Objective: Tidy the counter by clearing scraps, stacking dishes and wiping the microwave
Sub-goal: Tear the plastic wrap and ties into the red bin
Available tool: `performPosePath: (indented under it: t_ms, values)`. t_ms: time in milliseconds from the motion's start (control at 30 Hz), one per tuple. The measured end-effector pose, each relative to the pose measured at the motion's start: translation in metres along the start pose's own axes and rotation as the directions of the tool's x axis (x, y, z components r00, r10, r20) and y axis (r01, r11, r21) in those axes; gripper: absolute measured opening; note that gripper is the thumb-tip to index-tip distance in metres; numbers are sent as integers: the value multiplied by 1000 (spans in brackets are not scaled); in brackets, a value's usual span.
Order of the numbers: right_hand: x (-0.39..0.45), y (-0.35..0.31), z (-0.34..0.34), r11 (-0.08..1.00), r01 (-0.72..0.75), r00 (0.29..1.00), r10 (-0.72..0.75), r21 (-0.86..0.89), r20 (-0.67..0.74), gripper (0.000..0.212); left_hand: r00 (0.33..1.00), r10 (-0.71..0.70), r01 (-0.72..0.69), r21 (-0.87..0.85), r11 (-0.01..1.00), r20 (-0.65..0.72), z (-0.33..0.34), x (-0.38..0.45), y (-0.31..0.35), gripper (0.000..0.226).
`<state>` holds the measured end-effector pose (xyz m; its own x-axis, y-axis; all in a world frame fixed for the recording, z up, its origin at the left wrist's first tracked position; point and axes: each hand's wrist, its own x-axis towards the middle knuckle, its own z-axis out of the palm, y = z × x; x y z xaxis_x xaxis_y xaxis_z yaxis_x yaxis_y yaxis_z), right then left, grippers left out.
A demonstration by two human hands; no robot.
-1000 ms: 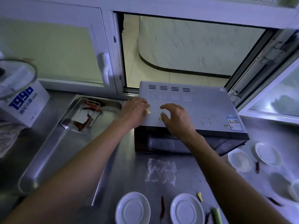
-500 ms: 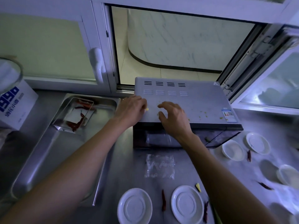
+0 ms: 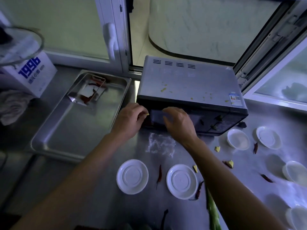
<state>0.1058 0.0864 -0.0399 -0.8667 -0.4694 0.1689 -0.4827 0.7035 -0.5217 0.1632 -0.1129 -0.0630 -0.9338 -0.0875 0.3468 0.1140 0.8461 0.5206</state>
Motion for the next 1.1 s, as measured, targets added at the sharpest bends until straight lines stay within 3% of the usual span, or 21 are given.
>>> performPosePath:
  t_ms: [300, 533, 800, 1100]
  values:
    - [-46, 48, 52, 996, -91, 974, 84, 22, 211, 36, 964, -148, 145, 26, 989, 222, 56, -70, 4, 8]
    - [-60, 85, 105, 981, -109, 922, 160, -159, 353, 51, 916, -207, 190, 81, 978, 345, 87, -85, -18, 12]
    - [-54, 105, 146, 941, -46, 881, 196, -334, 430, 70, 887, -198, 199, 42, 979, 416, 118, -81, -41, 12]
    - [-49, 108, 176, 937, -91, 816, 265, -338, 514, 98, 869, -152, 169, 7, 986, 471, 132, -86, -64, 6]
